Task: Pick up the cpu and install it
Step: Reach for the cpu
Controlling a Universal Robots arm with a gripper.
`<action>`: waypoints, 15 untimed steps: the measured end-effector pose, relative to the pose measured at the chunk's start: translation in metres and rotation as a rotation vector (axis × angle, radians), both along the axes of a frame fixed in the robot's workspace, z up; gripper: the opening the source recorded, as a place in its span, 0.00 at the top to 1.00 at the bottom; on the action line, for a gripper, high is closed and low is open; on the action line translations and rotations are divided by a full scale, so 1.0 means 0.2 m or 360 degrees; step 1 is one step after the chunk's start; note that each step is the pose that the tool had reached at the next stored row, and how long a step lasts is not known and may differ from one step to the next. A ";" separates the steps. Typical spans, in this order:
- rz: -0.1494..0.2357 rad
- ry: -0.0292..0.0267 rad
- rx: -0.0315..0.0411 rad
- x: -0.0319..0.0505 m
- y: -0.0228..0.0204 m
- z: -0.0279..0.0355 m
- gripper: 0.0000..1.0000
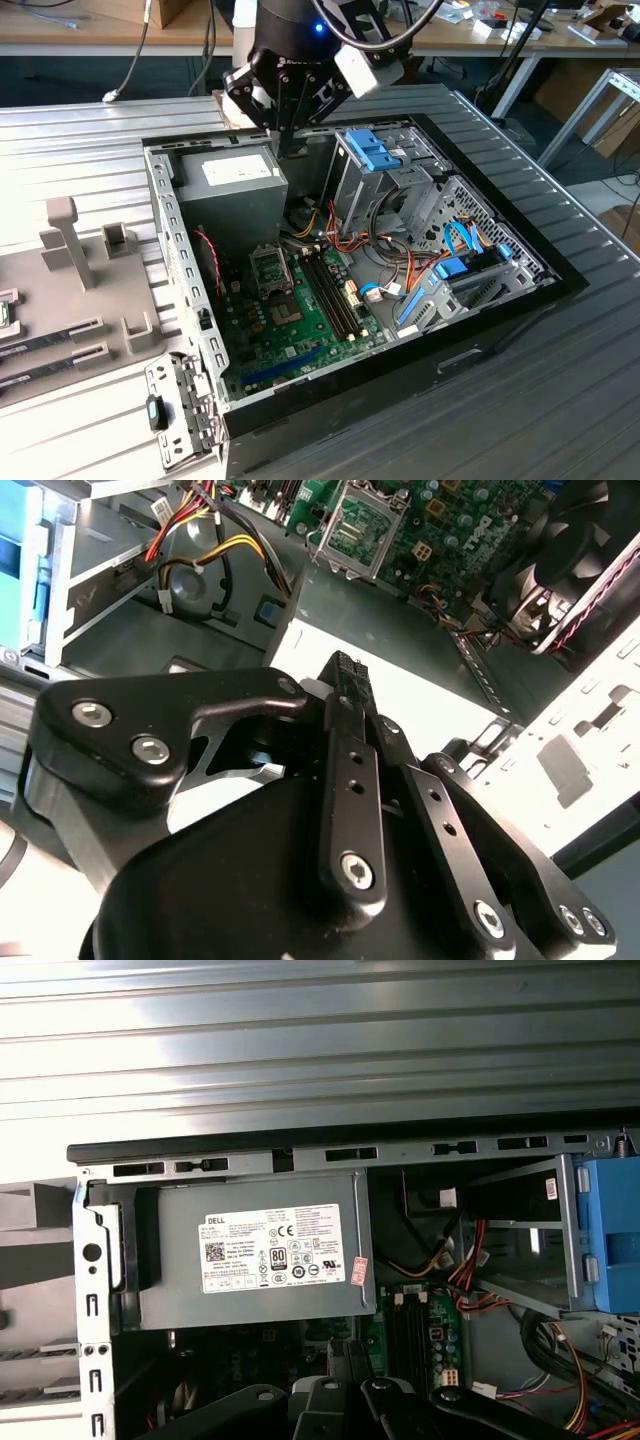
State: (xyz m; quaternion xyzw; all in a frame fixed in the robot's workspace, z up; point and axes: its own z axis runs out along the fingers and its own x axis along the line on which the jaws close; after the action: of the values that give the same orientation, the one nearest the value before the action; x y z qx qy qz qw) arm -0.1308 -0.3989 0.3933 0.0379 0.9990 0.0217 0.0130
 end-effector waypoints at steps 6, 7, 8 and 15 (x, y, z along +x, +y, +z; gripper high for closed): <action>0.0000 0.00000 0.0000 -0.006 0.000 0.000 0.89; 0.0000 0.00000 0.0000 -0.007 0.000 0.000 0.89; 0.0000 0.00000 0.0000 -0.007 0.000 0.000 0.89; 0.0001 0.00001 0.0000 -0.016 -0.003 0.000 0.89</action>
State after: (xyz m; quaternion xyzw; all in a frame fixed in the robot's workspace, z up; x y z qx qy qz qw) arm -0.1339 -0.3995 0.3934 0.0377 0.9990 0.0217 0.0129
